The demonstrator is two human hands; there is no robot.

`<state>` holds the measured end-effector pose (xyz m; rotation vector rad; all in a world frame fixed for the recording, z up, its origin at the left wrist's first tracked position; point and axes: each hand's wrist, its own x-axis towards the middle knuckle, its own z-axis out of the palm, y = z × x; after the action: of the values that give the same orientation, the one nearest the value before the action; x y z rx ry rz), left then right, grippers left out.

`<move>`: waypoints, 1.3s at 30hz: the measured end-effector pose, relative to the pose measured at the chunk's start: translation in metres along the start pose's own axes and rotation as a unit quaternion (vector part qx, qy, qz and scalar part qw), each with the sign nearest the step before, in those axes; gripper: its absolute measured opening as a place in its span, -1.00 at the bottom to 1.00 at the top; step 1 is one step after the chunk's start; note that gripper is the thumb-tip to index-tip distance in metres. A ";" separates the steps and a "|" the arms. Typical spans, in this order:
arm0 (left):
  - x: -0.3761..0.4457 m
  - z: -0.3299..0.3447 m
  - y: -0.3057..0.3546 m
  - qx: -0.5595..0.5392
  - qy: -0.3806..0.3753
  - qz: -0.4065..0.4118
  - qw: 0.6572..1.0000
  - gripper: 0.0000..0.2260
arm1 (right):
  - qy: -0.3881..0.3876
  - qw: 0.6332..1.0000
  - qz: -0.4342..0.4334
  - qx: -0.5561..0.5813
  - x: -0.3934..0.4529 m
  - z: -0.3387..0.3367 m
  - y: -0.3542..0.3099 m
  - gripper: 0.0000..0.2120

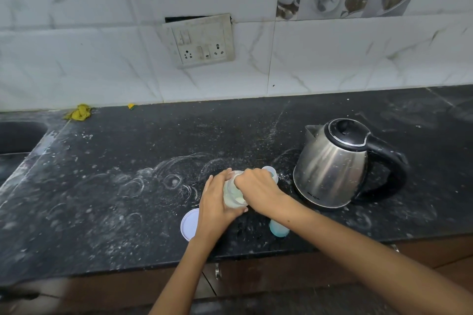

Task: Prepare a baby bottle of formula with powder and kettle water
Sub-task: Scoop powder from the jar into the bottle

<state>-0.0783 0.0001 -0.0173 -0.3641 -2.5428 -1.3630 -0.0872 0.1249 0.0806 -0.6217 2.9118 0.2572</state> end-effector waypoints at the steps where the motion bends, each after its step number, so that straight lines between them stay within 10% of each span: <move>1: 0.000 0.000 -0.001 -0.006 0.004 -0.004 1.000 -0.29 | 0.004 1.000 -0.004 0.006 -0.001 -0.001 0.002 -0.92; 13: -0.001 -0.008 -0.009 -0.048 -0.003 0.004 0.999 -0.29 | 0.043 0.992 -0.115 -0.039 -0.006 0.012 0.014 -0.75; 20: -0.002 -0.008 -0.009 -0.045 -0.008 0.007 0.999 -0.30 | 0.035 0.985 -0.092 0.138 -0.006 0.021 0.012 -0.65; 31: 0.002 -0.008 -0.005 -0.036 -0.006 -0.026 0.999 -0.26 | 0.106 0.839 0.084 0.527 -0.017 0.025 0.035 -0.90; 39: 0.006 -0.010 -0.005 -0.031 -0.004 -0.051 0.998 -0.25 | 0.235 0.789 0.127 0.554 -0.040 0.042 0.041 -0.87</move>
<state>-0.0850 -0.0102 -0.0142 -0.2542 -2.5611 -1.4822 -0.0636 0.1857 0.0529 -0.0584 2.8110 -1.6686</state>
